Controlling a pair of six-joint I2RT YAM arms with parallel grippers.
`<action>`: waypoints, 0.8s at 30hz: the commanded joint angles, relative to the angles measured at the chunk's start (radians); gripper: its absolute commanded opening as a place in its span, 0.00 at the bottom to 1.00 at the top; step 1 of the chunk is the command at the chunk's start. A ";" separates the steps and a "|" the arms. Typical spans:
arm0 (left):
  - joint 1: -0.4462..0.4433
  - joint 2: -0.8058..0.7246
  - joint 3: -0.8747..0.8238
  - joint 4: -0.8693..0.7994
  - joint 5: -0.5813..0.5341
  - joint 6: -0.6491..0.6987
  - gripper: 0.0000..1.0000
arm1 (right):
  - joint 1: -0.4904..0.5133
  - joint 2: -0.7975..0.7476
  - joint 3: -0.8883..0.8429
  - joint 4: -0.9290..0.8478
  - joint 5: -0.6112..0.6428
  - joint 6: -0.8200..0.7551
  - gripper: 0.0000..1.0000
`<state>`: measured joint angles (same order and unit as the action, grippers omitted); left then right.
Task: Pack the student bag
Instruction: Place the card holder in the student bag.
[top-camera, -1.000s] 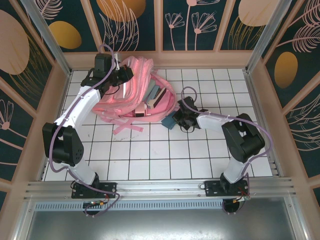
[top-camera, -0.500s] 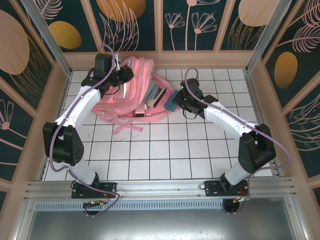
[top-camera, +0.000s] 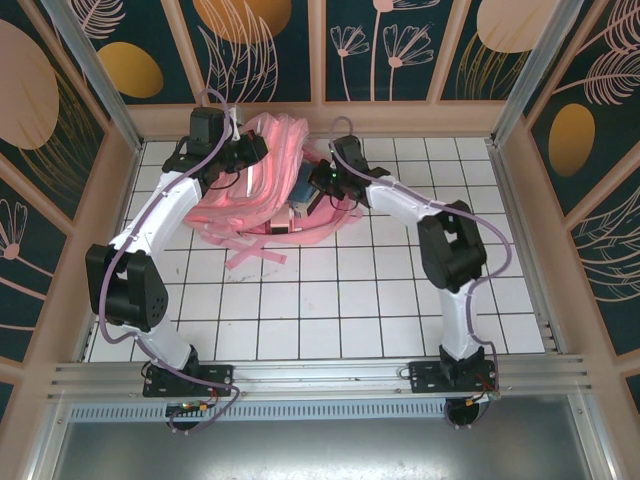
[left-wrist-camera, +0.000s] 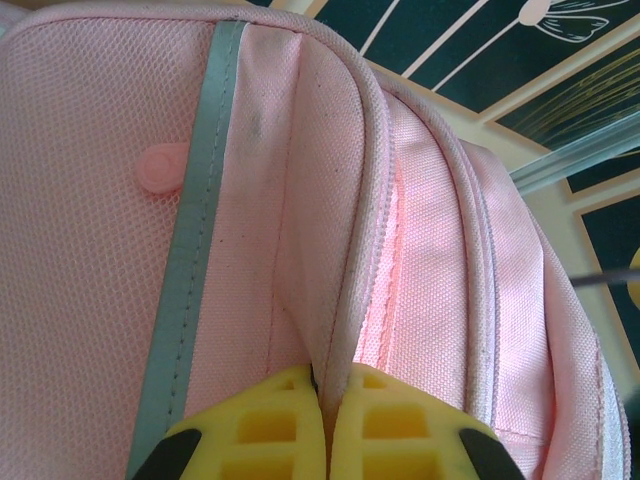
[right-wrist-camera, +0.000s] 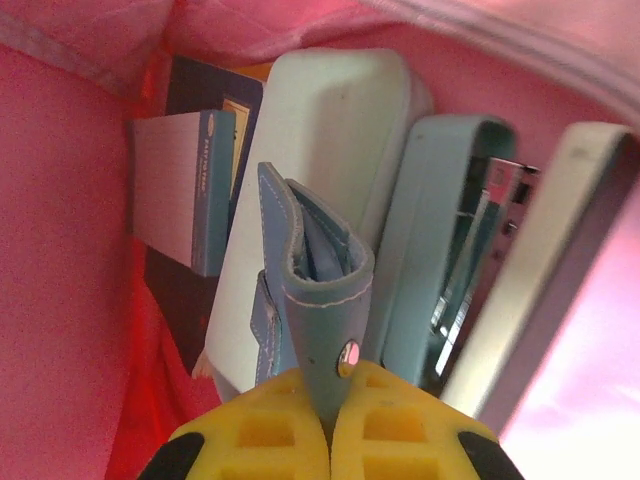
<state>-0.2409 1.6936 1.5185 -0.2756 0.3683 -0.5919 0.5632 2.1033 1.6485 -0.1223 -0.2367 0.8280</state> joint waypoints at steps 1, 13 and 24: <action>-0.001 -0.023 0.037 0.085 0.071 -0.007 0.00 | 0.018 0.081 0.139 0.036 -0.071 0.031 0.00; -0.001 -0.002 0.042 0.078 0.080 -0.003 0.00 | 0.034 0.177 0.293 -0.064 -0.070 0.035 0.52; -0.001 0.059 0.061 0.068 0.095 0.000 0.15 | -0.010 -0.156 -0.122 0.011 0.037 0.053 0.63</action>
<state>-0.2409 1.7393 1.5276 -0.2729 0.4229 -0.5911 0.5644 2.0644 1.6001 -0.1551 -0.2493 0.8707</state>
